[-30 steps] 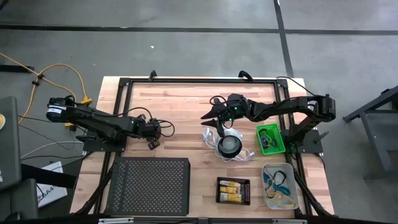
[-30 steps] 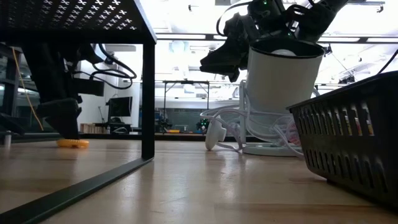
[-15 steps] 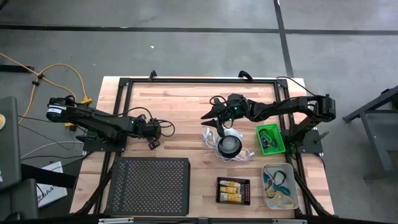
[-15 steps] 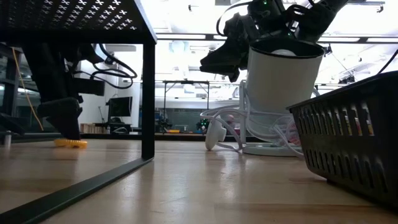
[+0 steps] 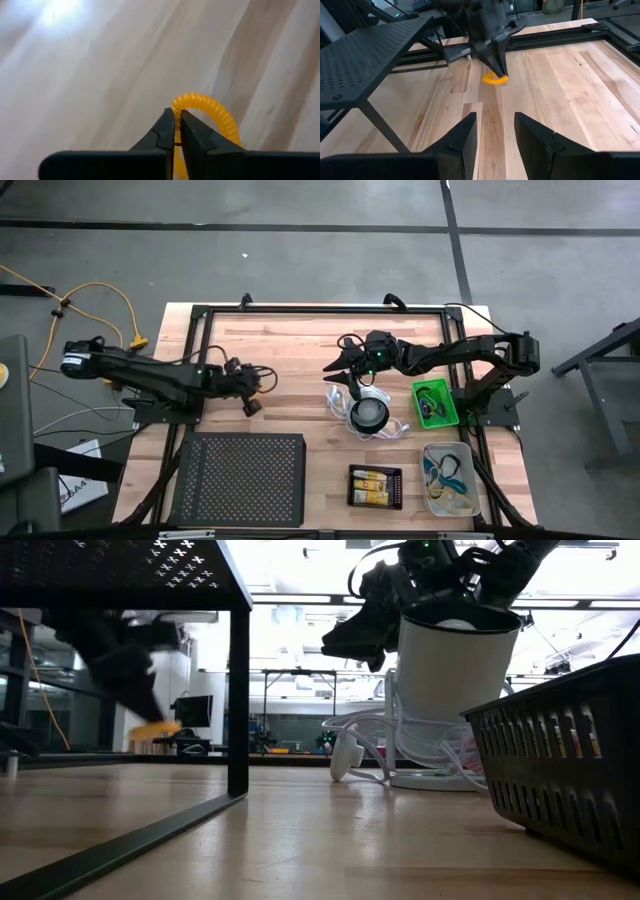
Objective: Pick & Place Office Desk Supplies
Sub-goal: Put the orange spring keychain into the green bin
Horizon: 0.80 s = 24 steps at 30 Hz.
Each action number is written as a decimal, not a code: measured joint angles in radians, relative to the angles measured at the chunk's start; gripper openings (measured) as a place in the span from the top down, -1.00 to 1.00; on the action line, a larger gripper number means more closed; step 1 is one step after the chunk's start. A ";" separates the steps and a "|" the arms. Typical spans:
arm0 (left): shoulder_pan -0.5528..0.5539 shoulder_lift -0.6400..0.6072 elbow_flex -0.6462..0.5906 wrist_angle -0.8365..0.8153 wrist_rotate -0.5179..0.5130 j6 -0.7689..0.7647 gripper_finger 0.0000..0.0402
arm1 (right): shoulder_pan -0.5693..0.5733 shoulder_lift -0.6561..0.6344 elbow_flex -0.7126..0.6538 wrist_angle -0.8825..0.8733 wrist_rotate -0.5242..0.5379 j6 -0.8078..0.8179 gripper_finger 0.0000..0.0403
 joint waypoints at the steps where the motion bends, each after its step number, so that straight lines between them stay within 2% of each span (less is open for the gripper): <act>1: 0.000 -0.021 0.000 0.025 -0.005 0.018 0.95 | 0.000 0.000 0.000 0.000 0.000 0.000 0.41; 6: 0.000 -0.088 0.001 0.169 -0.052 0.145 0.95 | 0.000 0.000 0.000 0.000 0.000 0.000 0.41; 11: 0.000 -0.058 0.002 0.390 -0.052 0.251 0.95 | 0.000 0.000 0.000 0.000 0.000 0.000 0.41; 17: 0.083 0.090 0.011 0.685 -0.044 0.361 0.95 | 0.000 0.000 0.000 0.000 0.000 0.000 0.41; 24: 0.193 0.340 0.100 0.875 0.120 0.386 0.95 | 0.000 0.000 0.000 -0.003 0.000 0.000 0.41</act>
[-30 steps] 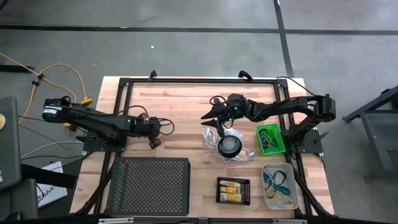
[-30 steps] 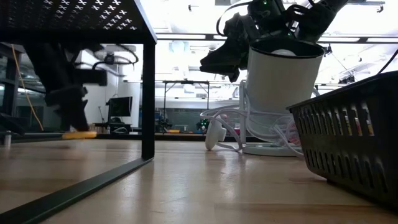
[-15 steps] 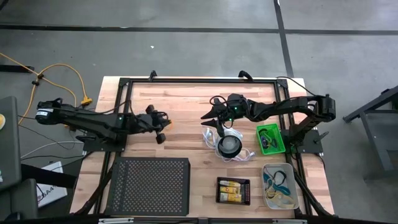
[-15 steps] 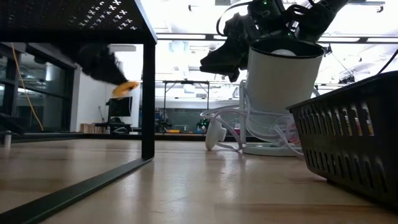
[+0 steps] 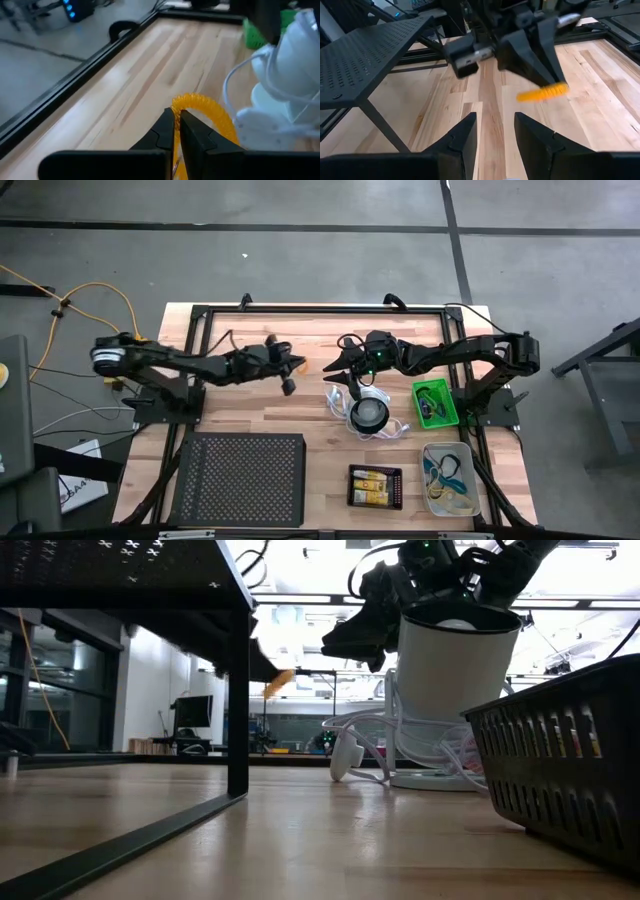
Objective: Pick & Place Office Desk Supplies
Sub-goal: Put the orange spring keychain into the green bin
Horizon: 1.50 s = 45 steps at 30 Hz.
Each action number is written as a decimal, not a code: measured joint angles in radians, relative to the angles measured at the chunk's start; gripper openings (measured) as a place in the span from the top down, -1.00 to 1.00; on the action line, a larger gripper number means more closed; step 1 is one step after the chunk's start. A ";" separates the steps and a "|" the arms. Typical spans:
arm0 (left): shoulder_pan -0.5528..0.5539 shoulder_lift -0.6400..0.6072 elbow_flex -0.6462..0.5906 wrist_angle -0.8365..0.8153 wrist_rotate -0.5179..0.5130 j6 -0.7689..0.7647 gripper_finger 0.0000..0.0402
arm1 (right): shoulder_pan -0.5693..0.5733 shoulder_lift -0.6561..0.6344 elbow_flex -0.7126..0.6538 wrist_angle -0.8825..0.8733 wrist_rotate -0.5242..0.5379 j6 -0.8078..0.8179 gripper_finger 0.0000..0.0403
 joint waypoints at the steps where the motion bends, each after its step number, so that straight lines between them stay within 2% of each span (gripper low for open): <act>1: 0.001 0.033 0.015 0.030 0.015 0.009 0.95 | 0.000 0.000 0.000 -0.001 0.000 0.000 0.41; 9: -0.032 0.197 0.120 0.138 0.024 0.036 0.95 | 0.000 0.000 0.000 -0.002 0.000 0.000 0.41; 15: -0.058 0.194 0.122 0.216 -0.016 0.023 0.95 | 0.000 0.000 0.000 -0.002 0.000 0.000 0.41; 20: -0.061 0.192 0.122 0.273 -0.064 0.073 0.95 | 0.000 0.000 0.000 -0.003 0.000 0.000 0.41; 24: -0.061 0.192 0.122 0.276 -0.122 0.091 0.95 | 0.000 0.000 0.000 -0.003 0.027 0.000 0.41; 33: -0.061 0.192 0.122 0.278 -0.158 0.125 0.95 | 0.000 0.000 0.000 -0.003 0.103 0.000 0.41; 38: -0.061 0.192 0.122 0.280 -0.235 0.163 0.95 | 0.000 0.000 0.000 0.008 0.104 0.000 0.41; 45: -0.069 0.192 0.122 0.294 -0.242 0.169 0.95 | 0.000 0.000 0.000 0.006 0.102 0.000 0.41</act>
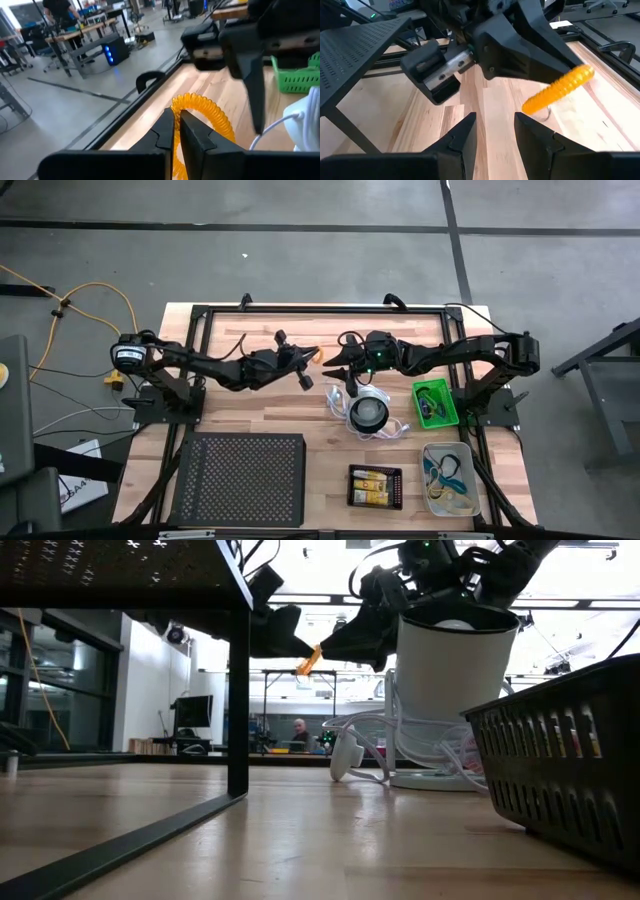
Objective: Pick & Place Office Desk Supplies
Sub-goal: Put the orange spring keychain into the green bin
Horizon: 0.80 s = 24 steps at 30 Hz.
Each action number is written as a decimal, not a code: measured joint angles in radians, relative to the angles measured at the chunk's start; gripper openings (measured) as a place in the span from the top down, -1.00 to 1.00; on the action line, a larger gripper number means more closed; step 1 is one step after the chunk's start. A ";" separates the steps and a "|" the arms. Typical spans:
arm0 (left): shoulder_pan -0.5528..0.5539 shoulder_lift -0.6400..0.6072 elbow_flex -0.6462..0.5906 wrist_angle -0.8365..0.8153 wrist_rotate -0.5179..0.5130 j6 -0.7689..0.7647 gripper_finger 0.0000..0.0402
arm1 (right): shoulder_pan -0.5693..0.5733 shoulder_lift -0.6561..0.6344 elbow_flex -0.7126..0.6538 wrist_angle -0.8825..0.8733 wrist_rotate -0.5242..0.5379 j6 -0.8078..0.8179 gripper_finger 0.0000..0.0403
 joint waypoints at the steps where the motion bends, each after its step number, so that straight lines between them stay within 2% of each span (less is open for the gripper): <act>1: -0.004 0.000 0.000 0.013 0.000 0.006 0.95 | 0.000 0.000 0.000 0.000 0.000 0.000 0.41; 12: -0.056 0.000 0.000 0.091 -0.002 0.074 0.95 | 0.000 0.000 0.000 0.004 0.002 0.000 0.41; 24: -0.059 0.000 0.000 0.109 -0.006 0.070 0.95 | 0.000 0.000 0.000 0.115 0.006 0.000 0.41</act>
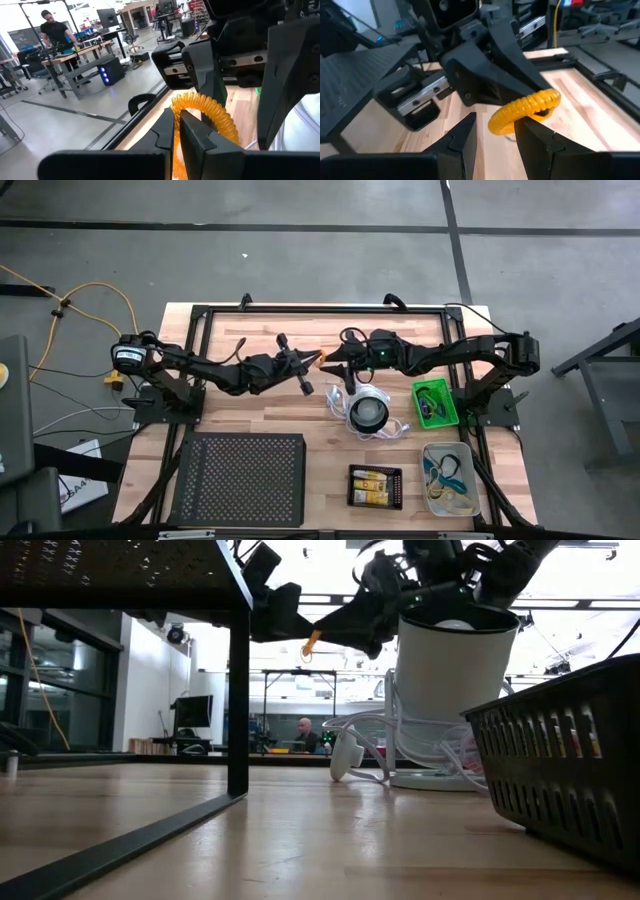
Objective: Pick & Place Office Desk Supplies
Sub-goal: Put the orange spring keychain into the green bin
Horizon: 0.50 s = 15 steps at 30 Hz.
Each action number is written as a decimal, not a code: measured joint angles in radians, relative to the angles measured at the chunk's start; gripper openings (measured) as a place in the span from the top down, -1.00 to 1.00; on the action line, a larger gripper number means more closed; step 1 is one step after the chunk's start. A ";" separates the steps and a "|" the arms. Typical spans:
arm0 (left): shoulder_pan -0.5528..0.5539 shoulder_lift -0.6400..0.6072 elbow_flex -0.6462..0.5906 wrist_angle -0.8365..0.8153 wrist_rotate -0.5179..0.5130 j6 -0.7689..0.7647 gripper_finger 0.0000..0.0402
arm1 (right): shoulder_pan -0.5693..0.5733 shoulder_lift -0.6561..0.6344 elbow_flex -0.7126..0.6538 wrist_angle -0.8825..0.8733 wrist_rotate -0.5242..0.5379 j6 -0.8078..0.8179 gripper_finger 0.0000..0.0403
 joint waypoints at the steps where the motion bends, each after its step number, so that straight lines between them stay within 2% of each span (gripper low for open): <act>1: 0.000 0.000 0.000 0.006 0.000 0.000 0.95 | 0.000 0.000 0.000 0.008 0.011 0.000 0.41; 7: 0.001 0.000 0.000 0.028 -0.001 -0.001 0.95 | 0.001 0.000 0.000 0.027 0.074 0.000 0.41; 15: 0.001 0.000 0.000 0.030 -0.001 -0.002 0.95 | 0.001 0.000 0.000 0.027 0.073 0.001 0.41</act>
